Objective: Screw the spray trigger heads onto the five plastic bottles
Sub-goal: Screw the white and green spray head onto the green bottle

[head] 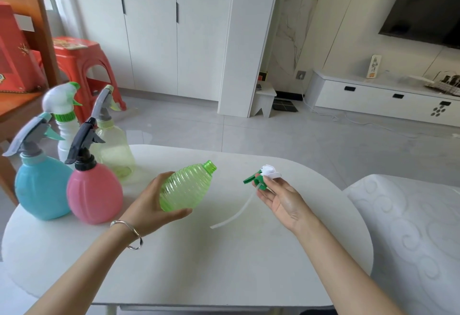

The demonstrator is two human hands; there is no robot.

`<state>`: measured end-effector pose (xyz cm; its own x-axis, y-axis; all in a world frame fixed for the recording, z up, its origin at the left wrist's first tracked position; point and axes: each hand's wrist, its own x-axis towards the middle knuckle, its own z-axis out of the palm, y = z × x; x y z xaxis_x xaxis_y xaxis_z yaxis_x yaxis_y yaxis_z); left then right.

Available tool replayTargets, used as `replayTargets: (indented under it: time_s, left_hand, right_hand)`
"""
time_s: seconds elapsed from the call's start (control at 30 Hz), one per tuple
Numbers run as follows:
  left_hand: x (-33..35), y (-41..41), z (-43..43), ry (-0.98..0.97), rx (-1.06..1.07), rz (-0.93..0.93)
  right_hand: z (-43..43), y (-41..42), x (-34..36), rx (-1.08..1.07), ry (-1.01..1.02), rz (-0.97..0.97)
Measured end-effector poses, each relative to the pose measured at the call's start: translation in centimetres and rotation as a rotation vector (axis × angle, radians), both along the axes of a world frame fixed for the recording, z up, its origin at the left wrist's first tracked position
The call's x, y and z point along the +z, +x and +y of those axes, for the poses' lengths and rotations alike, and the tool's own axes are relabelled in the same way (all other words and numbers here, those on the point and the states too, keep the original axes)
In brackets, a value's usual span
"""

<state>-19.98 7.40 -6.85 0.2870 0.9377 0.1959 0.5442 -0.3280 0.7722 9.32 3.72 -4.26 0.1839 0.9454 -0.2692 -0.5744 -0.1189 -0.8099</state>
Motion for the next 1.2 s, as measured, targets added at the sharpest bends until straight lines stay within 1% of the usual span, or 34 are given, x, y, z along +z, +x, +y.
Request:
replayTargets:
  time_s: [0.13,0.27,0.47,0.77,0.87,1.0,1.13,1.2]
  left_hand:
    - [-0.1,0.0,0.0,-0.003,0.007,0.004]
    - [-0.1,0.0,0.0,-0.016,0.002,0.017]
    - [-0.2,0.0,0.1,-0.03,-0.02,0.04]
    - [0.0,0.7,0.0,-0.043,-0.066,0.03]
    - [0.3,1.0,-0.2,-0.049,-0.093,0.017]
    - [1.1,2.0,-0.8,-0.147,-0.118,-0.105]
    - [2.2,2.9,-1.2,-0.35,-0.165,-0.358]
    - [2.5,3.0,-1.3,-0.395,-0.176,-0.424]
  right_hand:
    - [0.8,0.7,0.5,-0.139,0.092,0.047]
    - [1.1,1.5,0.3,-0.161,0.135,0.129]
    - [1.5,1.8,-0.4,-0.221,0.132,0.219]
    - [1.6,1.4,-0.2,-0.242,0.137,0.178]
    - [1.3,0.7,0.2,-0.193,0.157,0.157]
    - [0.9,-1.4,0.9,-0.06,0.196,0.108]
    - [0.5,-2.6,1.3,0.015,0.203,0.072]
    - [0.5,-2.9,1.4,0.053,0.198,0.044]
